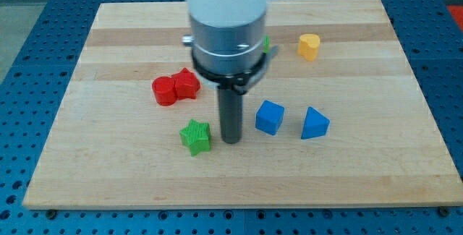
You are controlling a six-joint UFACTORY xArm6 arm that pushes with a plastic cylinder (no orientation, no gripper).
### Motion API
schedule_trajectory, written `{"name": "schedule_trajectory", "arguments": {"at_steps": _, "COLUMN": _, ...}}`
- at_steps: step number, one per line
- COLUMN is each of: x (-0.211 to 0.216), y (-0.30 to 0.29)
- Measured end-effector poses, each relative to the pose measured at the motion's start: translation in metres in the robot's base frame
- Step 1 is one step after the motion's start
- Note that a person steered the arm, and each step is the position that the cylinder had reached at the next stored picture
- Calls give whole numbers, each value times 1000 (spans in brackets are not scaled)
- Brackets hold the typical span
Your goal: Push the blue cube to the blue triangle
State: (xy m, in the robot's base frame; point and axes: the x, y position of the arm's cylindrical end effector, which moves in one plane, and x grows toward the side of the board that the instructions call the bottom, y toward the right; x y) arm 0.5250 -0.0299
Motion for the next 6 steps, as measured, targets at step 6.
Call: {"name": "schedule_trajectory", "arguments": {"at_steps": 6, "x": -37, "y": 104}}
